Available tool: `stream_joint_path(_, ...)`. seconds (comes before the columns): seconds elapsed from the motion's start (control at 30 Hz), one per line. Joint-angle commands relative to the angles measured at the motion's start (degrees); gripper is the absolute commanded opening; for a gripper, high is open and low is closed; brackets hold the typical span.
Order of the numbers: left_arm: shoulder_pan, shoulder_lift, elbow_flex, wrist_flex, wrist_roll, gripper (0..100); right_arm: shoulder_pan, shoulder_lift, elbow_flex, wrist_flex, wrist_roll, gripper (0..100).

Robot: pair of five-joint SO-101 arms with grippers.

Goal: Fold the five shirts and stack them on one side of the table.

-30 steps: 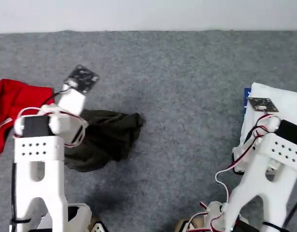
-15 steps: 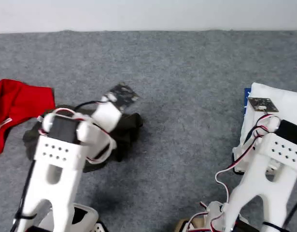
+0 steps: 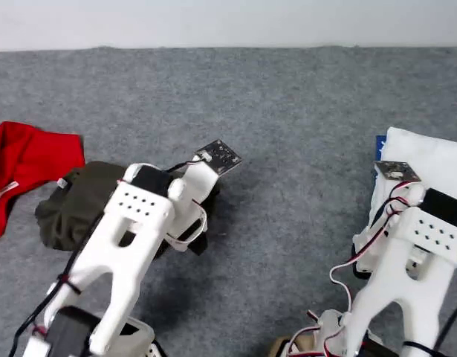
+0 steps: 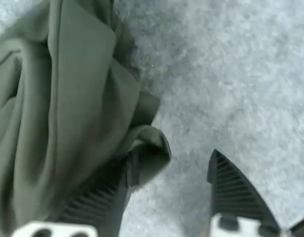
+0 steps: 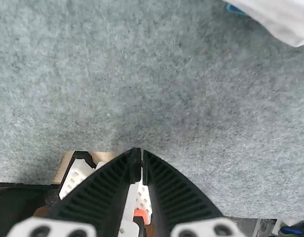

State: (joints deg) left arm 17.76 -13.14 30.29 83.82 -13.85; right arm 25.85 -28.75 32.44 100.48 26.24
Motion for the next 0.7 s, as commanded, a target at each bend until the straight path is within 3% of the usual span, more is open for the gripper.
stream_joint_path(0.0,-1.05,2.64,0.13,-3.43,0.97,23,0.31,-1.71,-0.35,1.45,-0.35,1.1)
stream_joint_path(0.4,-7.56,11.43,0.22,-4.22,-1.32,14,0.31,-1.27,-0.26,-0.57,-0.35,1.1)
stream_joint_path(0.53,-6.95,9.85,-0.04,-3.96,-1.67,1,0.31,-1.27,-0.26,-1.54,-0.35,1.1)
stream_joint_path(0.67,-7.56,3.6,-0.04,-0.62,-5.54,1,0.31,-1.27,-0.26,-1.98,-0.35,1.1)
